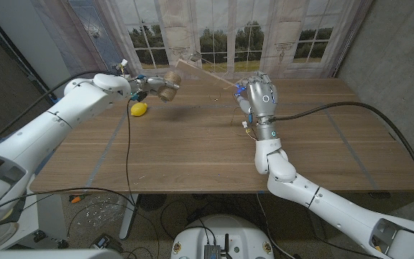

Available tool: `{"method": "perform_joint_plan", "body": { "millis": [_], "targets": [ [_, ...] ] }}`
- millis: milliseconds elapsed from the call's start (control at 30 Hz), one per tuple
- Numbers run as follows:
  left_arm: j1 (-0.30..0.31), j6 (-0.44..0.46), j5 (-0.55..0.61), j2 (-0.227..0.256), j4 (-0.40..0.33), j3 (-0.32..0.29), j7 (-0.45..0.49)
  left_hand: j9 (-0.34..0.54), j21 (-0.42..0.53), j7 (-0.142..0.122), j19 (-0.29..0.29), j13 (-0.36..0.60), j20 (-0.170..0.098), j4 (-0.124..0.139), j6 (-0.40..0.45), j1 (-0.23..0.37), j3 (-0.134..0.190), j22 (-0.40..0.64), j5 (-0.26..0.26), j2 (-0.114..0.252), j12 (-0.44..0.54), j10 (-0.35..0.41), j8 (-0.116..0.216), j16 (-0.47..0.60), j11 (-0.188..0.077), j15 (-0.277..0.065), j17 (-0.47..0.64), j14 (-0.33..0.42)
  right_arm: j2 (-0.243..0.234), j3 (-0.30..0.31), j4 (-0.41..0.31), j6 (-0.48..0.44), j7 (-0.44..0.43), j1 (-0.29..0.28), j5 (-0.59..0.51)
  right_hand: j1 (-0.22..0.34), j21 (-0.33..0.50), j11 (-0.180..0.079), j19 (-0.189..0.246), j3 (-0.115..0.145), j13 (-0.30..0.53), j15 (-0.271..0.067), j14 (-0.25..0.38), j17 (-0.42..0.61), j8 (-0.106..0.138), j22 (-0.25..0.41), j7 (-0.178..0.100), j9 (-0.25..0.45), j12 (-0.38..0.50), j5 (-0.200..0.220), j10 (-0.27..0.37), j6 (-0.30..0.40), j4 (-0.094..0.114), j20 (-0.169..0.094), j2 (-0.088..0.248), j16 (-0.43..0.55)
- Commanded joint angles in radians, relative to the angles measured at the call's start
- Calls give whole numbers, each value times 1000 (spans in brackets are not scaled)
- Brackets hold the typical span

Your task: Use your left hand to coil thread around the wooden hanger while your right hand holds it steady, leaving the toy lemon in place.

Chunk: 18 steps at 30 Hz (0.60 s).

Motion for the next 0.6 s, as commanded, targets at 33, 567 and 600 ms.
{"method": "perform_joint_plan", "body": {
  "millis": [33,567,600],
  "targets": [
    [-73,11,61,-14,1,29,-14,5,7,-49,12,89,-65,20,218,97,253,4,0,160,75,136,0,-5,-128,-265,5,242,-27,-32,-14,72,78,-1,-112,158,8,-23,5,2,7,-139,11,3,7,4,-16,2,1,5,20,11,-1,-4,166,-3],
    [-153,-62,107,-60,-9,36,-54,8,7,-50,8,89,-62,20,219,95,253,4,0,160,73,136,-1,-7,-132,-265,7,241,-36,-68,0,151,234,14,-216,159,7,-26,4,-1,7,-139,9,2,7,3,-21,-1,-4,6,17,11,-1,-9,166,-7],
    [-154,-70,106,-63,-10,34,-56,8,7,-49,8,88,-62,20,219,95,253,4,0,160,72,138,-2,-8,-133,-265,7,241,-37,-70,0,156,246,17,-221,159,7,-25,6,-1,7,-139,10,2,7,3,-21,-1,-3,7,20,11,-1,-7,167,-7]
  ]
}}
